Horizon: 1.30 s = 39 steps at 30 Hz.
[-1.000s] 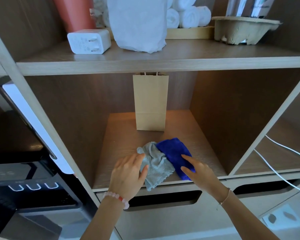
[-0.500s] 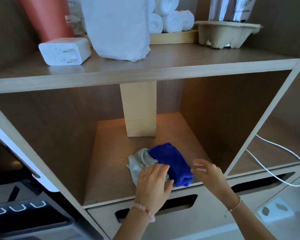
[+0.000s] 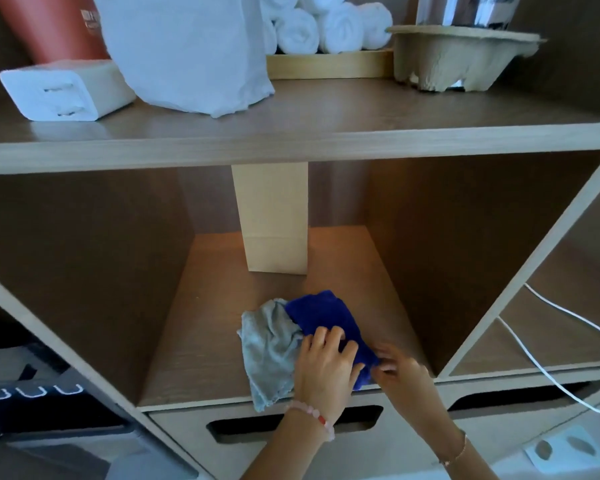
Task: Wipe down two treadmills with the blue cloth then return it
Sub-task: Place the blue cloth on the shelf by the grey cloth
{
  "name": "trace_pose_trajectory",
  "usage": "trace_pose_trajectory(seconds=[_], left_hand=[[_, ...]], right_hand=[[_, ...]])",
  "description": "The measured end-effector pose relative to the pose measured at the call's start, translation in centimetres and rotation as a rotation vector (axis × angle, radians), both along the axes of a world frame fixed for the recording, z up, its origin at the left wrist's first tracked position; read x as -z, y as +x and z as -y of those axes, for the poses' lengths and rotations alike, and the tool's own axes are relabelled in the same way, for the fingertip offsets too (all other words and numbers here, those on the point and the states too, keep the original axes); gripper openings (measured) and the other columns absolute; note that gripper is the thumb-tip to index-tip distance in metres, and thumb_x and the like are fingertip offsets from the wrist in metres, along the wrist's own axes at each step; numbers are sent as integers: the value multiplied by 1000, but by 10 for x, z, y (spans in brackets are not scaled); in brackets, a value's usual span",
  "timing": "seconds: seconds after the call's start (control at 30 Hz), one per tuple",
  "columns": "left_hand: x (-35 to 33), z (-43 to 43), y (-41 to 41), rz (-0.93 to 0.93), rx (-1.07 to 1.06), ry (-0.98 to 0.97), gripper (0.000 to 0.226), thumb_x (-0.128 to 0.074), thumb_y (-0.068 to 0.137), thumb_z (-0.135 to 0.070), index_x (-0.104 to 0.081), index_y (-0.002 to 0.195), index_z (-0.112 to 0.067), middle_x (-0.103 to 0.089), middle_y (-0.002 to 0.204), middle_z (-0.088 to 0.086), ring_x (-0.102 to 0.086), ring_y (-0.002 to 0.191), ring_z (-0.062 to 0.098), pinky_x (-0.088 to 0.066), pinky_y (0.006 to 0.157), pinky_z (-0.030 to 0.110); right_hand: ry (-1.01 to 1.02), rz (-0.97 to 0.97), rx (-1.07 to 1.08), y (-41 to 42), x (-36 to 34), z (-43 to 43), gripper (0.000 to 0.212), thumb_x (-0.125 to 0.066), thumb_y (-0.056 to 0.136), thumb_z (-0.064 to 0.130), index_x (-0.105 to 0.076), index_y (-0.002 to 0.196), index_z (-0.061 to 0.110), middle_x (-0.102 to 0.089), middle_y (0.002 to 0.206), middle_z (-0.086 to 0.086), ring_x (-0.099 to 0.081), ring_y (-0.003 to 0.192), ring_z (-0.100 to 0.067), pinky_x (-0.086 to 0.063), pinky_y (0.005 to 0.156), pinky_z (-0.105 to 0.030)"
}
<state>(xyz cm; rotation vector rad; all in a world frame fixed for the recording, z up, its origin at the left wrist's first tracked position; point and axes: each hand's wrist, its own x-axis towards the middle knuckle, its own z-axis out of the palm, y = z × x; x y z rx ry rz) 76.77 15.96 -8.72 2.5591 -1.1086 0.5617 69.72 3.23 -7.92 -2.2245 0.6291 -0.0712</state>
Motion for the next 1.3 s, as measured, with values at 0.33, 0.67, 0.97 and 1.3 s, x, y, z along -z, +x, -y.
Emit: trace_pose_trajectory(seconds=[0.33,0.67,0.97,1.3], left_hand=[[-6,7,-2,-408,-127,-500,28,-43,95,-40,-61,100,-19,-58,95,-12,-53,79,-1,-38,69,4],[-13,-17,-7,-864,-372,-1102,16,-45,93,4,-50,84,-8,-52,64,-1,-48,53,-1,-40,52,11],[-20,-43,14,-1024,-479,-1201,37,-67,84,-9,-45,113,-15,-60,96,1,-57,87,15,-44,71,24],[5,-20,-8,-693,-422,-678,24,-65,83,-3,-56,97,-20,-58,91,-2,-58,72,10,-48,62,14]], right_hand=[[85,-140,-49,23,-1,1,15,-61,84,45,-59,87,30,-67,77,9,-63,78,-11,-50,75,-28],[28,-70,-9,26,1,-12,20,-63,85,34,-52,100,26,-60,88,11,-58,80,-8,-41,61,-15],[205,137,56,28,-8,-10,28,-62,84,10,-43,100,24,-52,87,14,-55,79,-7,-49,73,-27],[67,238,261,5,-1,23,33,-62,83,5,-45,107,19,-56,103,-3,-58,80,-21,-50,66,-32]])
